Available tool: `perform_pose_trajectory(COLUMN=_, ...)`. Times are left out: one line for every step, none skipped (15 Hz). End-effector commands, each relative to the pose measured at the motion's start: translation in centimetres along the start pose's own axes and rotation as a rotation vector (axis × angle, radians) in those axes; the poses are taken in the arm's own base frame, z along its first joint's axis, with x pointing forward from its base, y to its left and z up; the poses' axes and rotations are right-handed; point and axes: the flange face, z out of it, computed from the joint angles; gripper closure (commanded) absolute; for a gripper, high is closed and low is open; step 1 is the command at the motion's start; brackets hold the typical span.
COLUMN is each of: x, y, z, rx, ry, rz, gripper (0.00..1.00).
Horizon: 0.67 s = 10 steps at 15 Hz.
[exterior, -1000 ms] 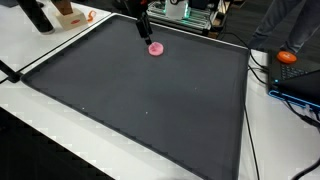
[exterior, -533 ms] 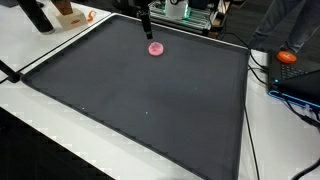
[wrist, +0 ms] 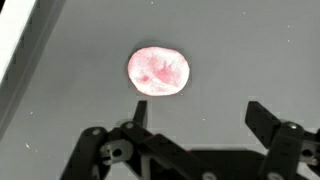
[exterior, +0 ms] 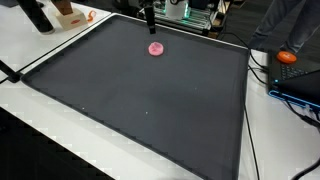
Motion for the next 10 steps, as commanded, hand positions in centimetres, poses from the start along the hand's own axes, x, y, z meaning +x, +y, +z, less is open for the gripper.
perform_pose_trajectory(x=0.0, y=0.0, z=0.0, rx=-0.001, ry=-0.001, rz=0.0, gripper=0.0)
perform_pose_trajectory(x=0.6, y=0.2, z=1.2, rx=-0.009, ry=-0.025, rz=0.017, gripper=0.0)
perform_pose_trajectory(x=0.9, y=0.5, z=2.2, rx=-0.023, ry=-0.044, rz=0.034, gripper=0.0)
perform_pose_trajectory(x=1.1, y=0.8, z=3.0, rx=-0.029, ry=-0.044, rz=0.048, gripper=0.0)
perform_pose_trajectory(x=1.2, y=1.1, z=3.9, rx=-0.038, ry=-0.058, rz=0.043, gripper=0.0)
perform_pose_trajectory(x=1.4, y=1.4, z=4.8, rx=-0.053, ry=-0.058, rz=0.048, gripper=0.0)
perform_pose_trajectory(x=1.3, y=1.6, z=5.6, rx=-0.064, ry=-0.077, rz=0.042, gripper=0.0)
perform_pose_trajectory(x=1.3, y=1.8, z=6.3, rx=-0.071, ry=-0.099, rz=0.029, gripper=0.0)
perform_pose_trajectory(x=1.2, y=2.0, z=7.0, rx=-0.075, ry=-0.116, rz=0.016, gripper=0.0)
perform_pose_trajectory(x=1.1, y=2.1, z=7.6, rx=-0.073, ry=-0.128, rz=-0.001, gripper=0.0)
